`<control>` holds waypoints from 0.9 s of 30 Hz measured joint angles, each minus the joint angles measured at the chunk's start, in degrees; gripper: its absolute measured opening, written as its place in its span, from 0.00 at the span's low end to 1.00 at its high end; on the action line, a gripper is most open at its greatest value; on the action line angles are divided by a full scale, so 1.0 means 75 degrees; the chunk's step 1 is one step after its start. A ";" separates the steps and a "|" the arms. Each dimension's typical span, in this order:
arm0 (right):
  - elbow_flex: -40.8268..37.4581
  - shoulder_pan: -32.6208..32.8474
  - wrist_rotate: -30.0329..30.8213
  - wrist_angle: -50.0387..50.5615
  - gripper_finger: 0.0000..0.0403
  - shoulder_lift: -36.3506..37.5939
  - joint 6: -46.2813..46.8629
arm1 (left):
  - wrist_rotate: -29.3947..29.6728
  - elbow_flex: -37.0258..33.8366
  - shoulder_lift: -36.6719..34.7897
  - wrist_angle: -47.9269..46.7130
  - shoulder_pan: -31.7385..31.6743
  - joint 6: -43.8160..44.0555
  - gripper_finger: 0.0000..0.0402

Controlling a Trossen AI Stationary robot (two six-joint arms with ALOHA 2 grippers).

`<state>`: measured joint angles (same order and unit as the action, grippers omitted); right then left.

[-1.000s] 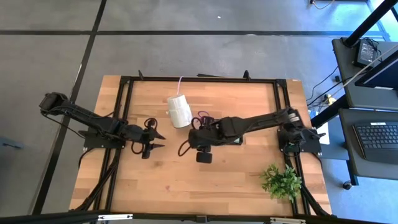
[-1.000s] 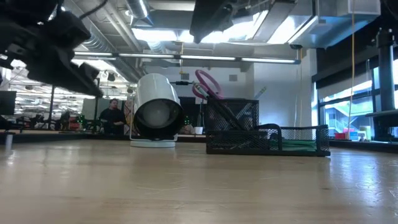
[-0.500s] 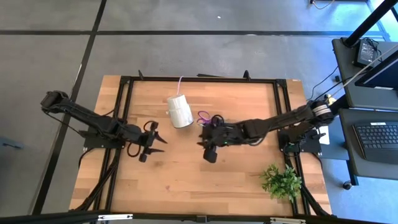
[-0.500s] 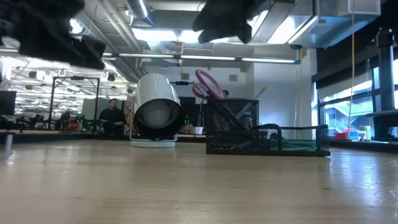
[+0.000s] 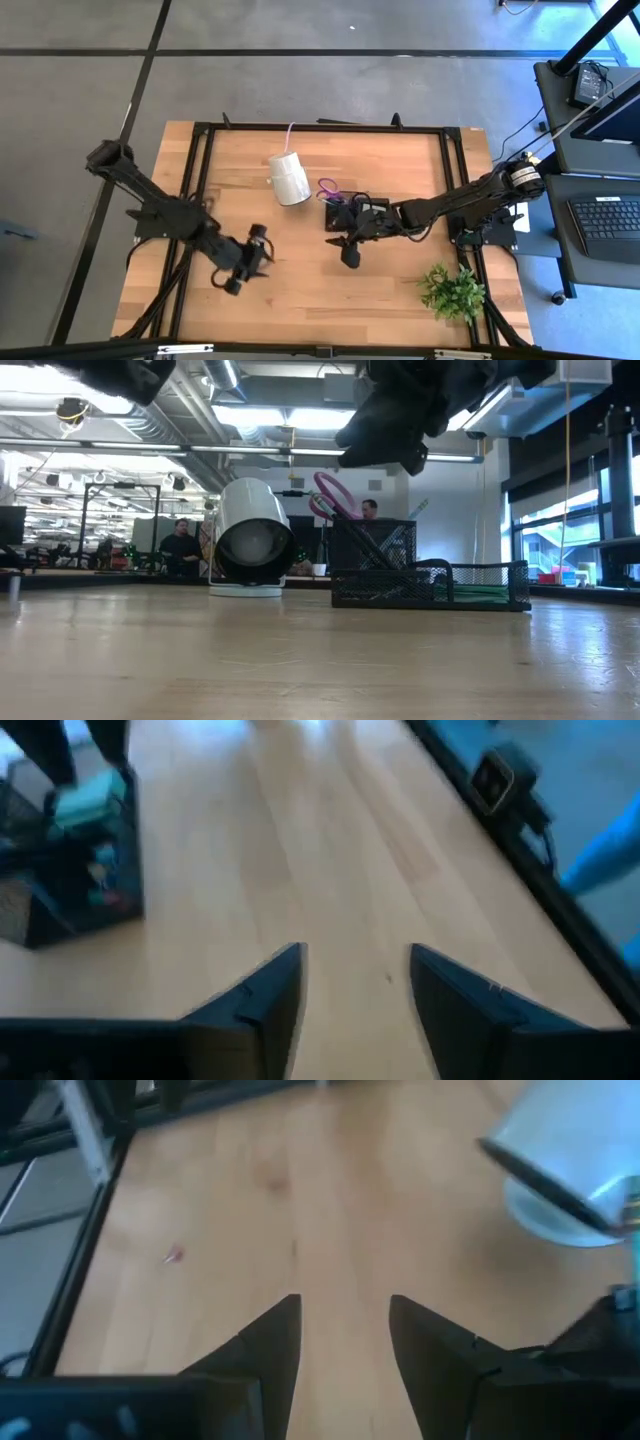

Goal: Pick and place office supplies into organizer
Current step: Put the pink binder clip into the black desk organizer

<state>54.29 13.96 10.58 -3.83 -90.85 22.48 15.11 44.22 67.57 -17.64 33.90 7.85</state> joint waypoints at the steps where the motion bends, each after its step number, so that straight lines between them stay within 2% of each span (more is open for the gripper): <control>1: -0.0004 0.0000 -0.0122 0.0019 0.39 0.0000 -0.0100 | -0.0083 0.0228 0.0293 -0.0231 0.0095 0.0241 0.43; 4: -0.0004 0.0006 -0.0445 0.0036 0.39 0.0000 -0.0468 | -0.0272 0.0976 0.1180 -0.1077 0.0377 0.0717 0.43; 6: -0.0004 0.0003 -0.0510 0.0086 0.39 0.0000 -0.0646 | -0.0381 0.1468 0.1721 -0.1685 0.0576 0.0642 0.43; 10: -0.0004 0.0003 -0.0567 0.0125 0.39 0.0000 -0.0833 | -0.0856 0.2435 0.2706 -0.2566 0.0849 -0.0155 0.43; 14: -0.0004 0.0003 -0.0567 0.0139 0.39 0.0000 -0.0858 | -0.1200 0.3159 0.3441 -0.2863 0.1020 -0.1210 0.42; 17: -0.0004 -0.0003 -0.0566 0.0128 0.39 0.0000 -0.0856 | -0.1204 0.3328 0.3784 -0.3020 0.1116 -0.2067 0.42; 21: -0.0004 -0.0003 -0.0564 0.0128 0.39 0.0000 -0.0862 | -0.1294 0.3274 0.4247 -0.3543 0.1122 -0.2294 0.42; 27: -0.0004 -0.0003 -0.0564 0.0122 0.39 0.0000 -0.0829 | -0.1076 0.3277 0.4479 -0.3385 0.1079 -0.3406 0.42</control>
<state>54.26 13.93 6.35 -2.92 -90.85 16.26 7.04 68.79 101.16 -43.03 41.99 -17.70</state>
